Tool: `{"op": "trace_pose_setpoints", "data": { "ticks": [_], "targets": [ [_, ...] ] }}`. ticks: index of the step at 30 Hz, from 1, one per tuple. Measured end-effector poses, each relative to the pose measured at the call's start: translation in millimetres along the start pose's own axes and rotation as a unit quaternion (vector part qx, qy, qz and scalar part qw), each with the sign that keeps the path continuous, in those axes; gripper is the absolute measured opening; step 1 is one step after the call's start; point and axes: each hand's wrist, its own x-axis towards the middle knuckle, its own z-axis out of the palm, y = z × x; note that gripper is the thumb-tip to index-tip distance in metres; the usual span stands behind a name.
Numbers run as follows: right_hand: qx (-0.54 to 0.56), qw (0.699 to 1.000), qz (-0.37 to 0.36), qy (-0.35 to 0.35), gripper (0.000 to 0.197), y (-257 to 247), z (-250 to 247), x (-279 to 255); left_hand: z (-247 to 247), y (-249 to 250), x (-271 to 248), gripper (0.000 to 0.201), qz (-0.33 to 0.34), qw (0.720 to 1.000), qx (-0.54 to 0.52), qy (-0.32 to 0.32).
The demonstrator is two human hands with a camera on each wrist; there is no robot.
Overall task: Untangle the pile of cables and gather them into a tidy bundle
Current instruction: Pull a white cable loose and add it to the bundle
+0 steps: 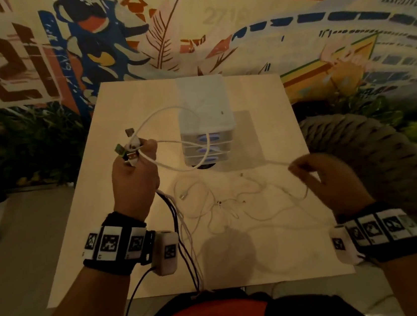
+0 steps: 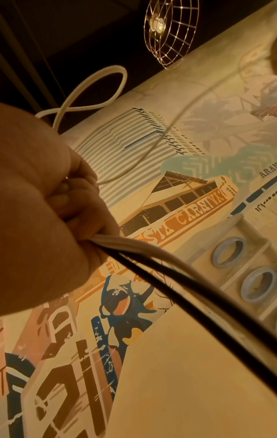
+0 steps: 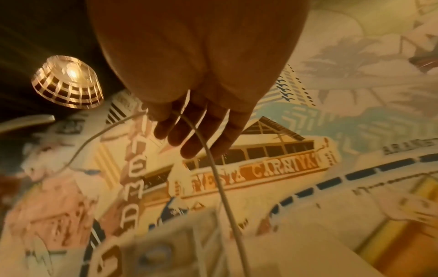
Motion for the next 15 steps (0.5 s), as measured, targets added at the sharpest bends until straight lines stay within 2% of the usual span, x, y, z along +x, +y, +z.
{"op": "trace_pose_setpoints", "data": {
  "ticks": [2, 4, 5, 7, 8, 12, 15],
  "targets": [
    [-0.037, 0.996, 0.029, -0.081, 0.036, 32, 31, -24, 2, -1, -2, 0.026, 0.013, 1.000, -0.011, -0.006],
    [-0.081, 0.978, 0.088, -0.169, 0.058, 60, 60, -47, 4, -3, -2, 0.025, 0.021, 0.999, -0.022, -0.016],
    [-0.079, 0.967, 0.126, -0.209, 0.059, 70, 73, -56, 4, -4, -3, 0.024, 0.022, 0.999, -0.024, -0.017],
    [-0.039, 0.948, 0.194, -0.249, 0.038, 77, 89, -64, 3, -4, -3, 0.025, 0.025, 0.999, -0.019, -0.021],
    [-0.024, 0.947, 0.205, -0.247, 0.030, 74, 93, -64, 2, -4, -3, 0.026, 0.026, 0.999, -0.016, -0.023],
    [0.042, 0.970, 0.188, -0.151, 0.029, 41, 78, -35, -4, -3, -4, 0.031, 0.031, 0.999, -0.010, -0.010],
    [0.082, 0.986, 0.130, -0.063, 0.029, 10, 50, -5, -8, -3, -6, 0.039, 0.037, 0.999, -0.006, 0.000]
  ]
}}
